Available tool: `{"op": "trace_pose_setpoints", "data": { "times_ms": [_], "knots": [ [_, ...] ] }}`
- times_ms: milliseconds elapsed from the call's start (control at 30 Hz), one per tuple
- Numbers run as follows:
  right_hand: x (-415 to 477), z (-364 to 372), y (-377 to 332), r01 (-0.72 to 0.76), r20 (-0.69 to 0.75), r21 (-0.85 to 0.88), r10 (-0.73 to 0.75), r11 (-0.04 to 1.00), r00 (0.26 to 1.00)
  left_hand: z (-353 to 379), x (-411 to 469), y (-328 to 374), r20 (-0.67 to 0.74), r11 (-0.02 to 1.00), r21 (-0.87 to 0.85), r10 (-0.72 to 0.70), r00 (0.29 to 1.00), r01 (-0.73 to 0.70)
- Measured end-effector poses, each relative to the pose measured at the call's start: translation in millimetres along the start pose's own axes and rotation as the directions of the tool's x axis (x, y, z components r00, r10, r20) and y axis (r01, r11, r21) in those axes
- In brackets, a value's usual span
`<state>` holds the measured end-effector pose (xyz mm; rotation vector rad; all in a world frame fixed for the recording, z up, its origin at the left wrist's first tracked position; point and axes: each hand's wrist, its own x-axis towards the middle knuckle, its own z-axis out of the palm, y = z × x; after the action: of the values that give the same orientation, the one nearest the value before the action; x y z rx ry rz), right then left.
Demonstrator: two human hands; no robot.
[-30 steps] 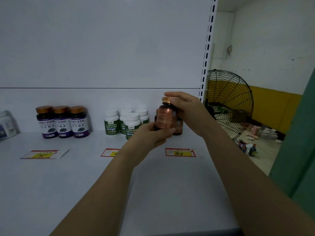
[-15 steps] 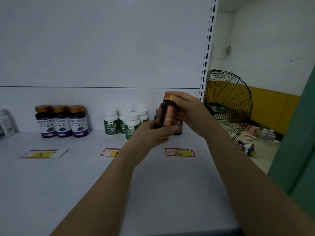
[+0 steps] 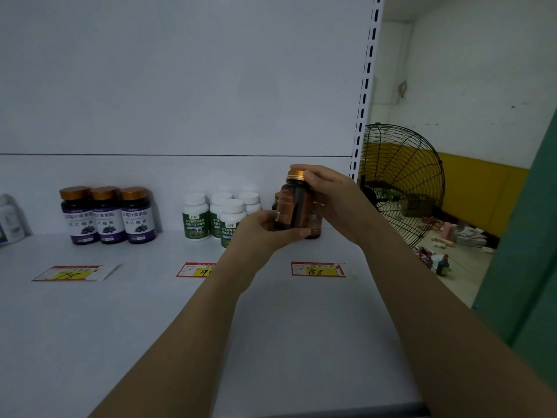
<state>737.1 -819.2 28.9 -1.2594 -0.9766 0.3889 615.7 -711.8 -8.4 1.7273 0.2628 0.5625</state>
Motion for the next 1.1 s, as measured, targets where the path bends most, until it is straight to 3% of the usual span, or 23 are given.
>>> {"op": "trace_pose_setpoints", "data": {
  "times_ms": [233, 333, 500, 633, 800, 900, 1100],
  "knots": [
    [-3, 5, -4, 0.093, -0.014, -0.131, -0.096, 0.987, 0.995, -3, 3, -6, 0.087, 0.999, -0.039, -0.006, 0.996, 0.009],
    [-4, 9, -5, 0.13, 0.004, -0.142, -0.131, 0.981, 0.991, -4, 4, -8, 0.016, 1.0, -0.008, 0.03, 0.999, -0.029],
    [2, 4, 2, -0.002, -0.029, 0.038, 0.003, 0.999, 1.0, 2, 0, 1, -0.13, 0.99, 0.135, 0.064, 0.989, -0.047],
    [7, 2, 14, -0.121, -0.007, 0.116, 0.122, 0.986, 0.992, 7, -3, 3, -0.133, 0.98, 0.2, 0.02, 0.991, 0.007],
    [7, 3, 14, -0.159, 0.004, 0.166, 0.161, 0.973, 0.987, 6, -2, 2, -0.136, 0.97, 0.242, 0.005, 0.991, 0.029],
    [5, 4, 11, -0.138, 0.02, 0.122, 0.137, 0.983, 0.99, 7, -2, 1, -0.12, 0.959, 0.284, 0.027, 0.992, 0.008],
    [-2, 4, 2, -0.032, 0.09, -0.135, 0.045, 0.99, 0.995, 3, 3, -7, -0.093, 0.904, 0.425, 0.095, 0.991, -0.046]
  ]
}}
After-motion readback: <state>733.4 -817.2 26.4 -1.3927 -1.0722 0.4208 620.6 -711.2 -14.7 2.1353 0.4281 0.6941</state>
